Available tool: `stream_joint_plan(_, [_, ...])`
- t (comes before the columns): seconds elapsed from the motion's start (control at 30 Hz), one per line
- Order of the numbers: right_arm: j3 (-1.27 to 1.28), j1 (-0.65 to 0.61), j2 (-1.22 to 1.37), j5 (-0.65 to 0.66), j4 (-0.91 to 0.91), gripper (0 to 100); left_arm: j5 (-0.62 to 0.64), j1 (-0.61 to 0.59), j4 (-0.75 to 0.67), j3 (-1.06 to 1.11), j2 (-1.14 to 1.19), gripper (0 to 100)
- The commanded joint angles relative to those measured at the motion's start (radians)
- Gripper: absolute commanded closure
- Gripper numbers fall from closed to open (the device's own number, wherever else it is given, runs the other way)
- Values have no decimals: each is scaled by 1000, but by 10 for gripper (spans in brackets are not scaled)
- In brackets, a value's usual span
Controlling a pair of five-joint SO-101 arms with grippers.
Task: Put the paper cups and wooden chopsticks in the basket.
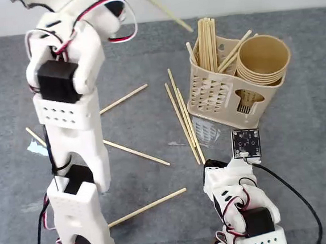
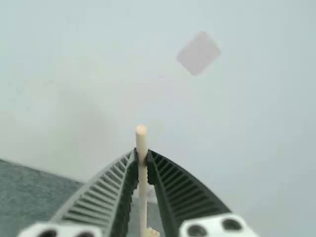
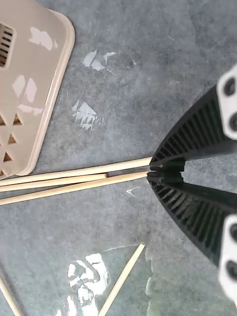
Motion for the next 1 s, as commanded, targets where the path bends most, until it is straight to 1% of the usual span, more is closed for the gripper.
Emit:
stream_joint_plan(0.0, [-8, 2, -8, -9, -27, 990, -28, 63, -25, -35, -57, 987])
stream_joint_plan(0.13, [-8, 2, -8, -9, -27, 990, -98, 120, 17, 13, -57, 987])
stream_joint_plan(0.3, [-8, 2, -8, -9, -27, 990, -189, 132, 74, 105, -57, 979])
stream_joint_plan(0.37, [-8, 2, -8, -9, -27, 990, -226, 133, 107, 131, -57, 928])
stream_joint_plan(0.47, [-8, 2, -8, -9, -27, 990, -238, 135, 169, 134, -63, 776])
stream_joint_plan(0.5, [-8, 2, -8, -9, -27, 990, -236, 135, 180, 134, -68, 737])
stream_joint_plan(0.53, [-8, 2, -8, -9, -27, 990, -236, 133, 181, 133, -71, 719])
stream_joint_plan(0.6, [-8, 2, -8, -9, -27, 990, -236, 126, 189, 104, -81, 726])
stream_joint_plan(0.77, [-8, 2, -8, -9, -27, 990, -239, 78, 212, 54, -135, 786])
stream_joint_plan(0.9, [-8, 2, -8, -9, -27, 990, -250, -25, 336, 51, -175, 794])
stream_joint_plan(0.97, [-8, 2, -8, -9, -27, 990, -287, -94, 425, 51, -178, 794])
